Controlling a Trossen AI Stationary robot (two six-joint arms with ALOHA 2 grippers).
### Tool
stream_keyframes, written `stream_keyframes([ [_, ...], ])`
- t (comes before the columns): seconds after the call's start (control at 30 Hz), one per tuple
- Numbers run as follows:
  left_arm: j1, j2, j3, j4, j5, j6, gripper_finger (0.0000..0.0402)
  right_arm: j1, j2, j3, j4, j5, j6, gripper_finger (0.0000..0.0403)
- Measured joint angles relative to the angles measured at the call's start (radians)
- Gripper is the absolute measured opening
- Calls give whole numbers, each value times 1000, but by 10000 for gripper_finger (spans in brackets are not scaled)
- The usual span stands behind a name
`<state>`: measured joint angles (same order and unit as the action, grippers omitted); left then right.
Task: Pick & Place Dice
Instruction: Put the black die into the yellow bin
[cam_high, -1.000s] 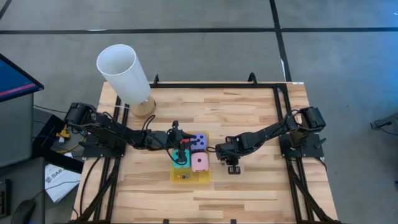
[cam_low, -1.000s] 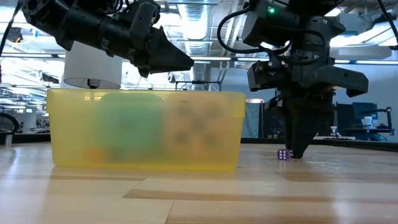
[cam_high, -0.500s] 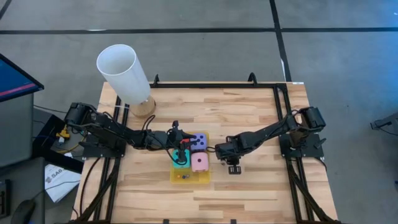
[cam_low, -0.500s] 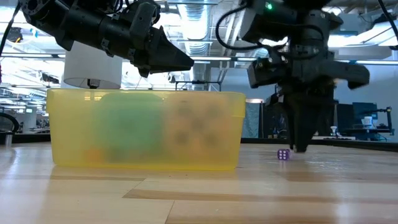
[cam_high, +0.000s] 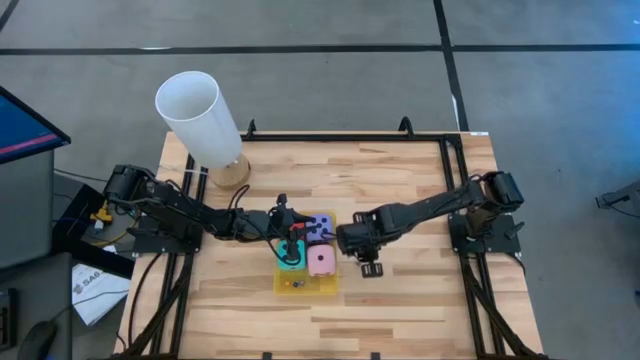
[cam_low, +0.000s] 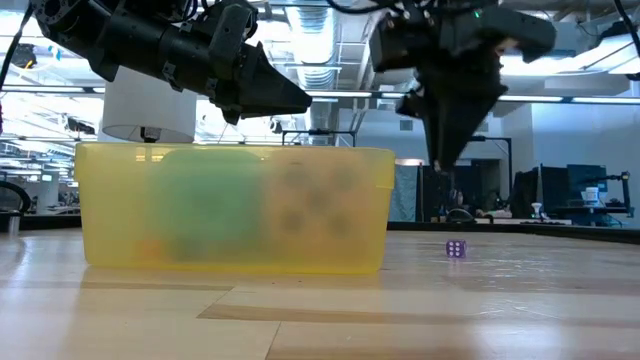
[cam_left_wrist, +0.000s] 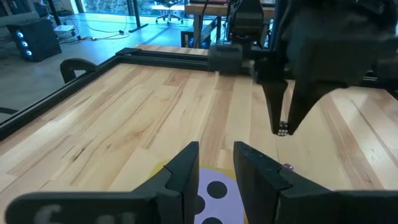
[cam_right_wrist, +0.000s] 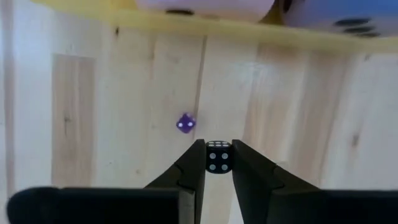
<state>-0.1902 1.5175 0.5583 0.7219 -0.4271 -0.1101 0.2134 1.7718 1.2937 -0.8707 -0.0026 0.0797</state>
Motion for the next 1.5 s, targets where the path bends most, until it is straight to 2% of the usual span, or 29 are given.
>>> stream_keyframes([
  [0.33,0,0,0,0,1,0,90,-1,0,85,-25,15,-73,62],
  [0.53,0,0,0,0,1,0,90,-23,-4,85,-47,101,-105,54],
  [0.7,0,-12,0,-29,5,7,90,-41,-55,84,-63,102,-114,51],
  [0.83,-4,-76,0,-109,5,25,90,-45,-119,84,-34,102,-106,52],
  [1.0,-25,-208,0,-273,16,16,90,-38,-166,35,236,101,-146,52],
  [1.23,-79,-345,-1,-353,16,-29,90,-48,-132,-96,592,105,-188,52],
  [1.5,-101,-359,-6,-350,17,-28,90,-53,-62,-151,840,108,-187,52],
])
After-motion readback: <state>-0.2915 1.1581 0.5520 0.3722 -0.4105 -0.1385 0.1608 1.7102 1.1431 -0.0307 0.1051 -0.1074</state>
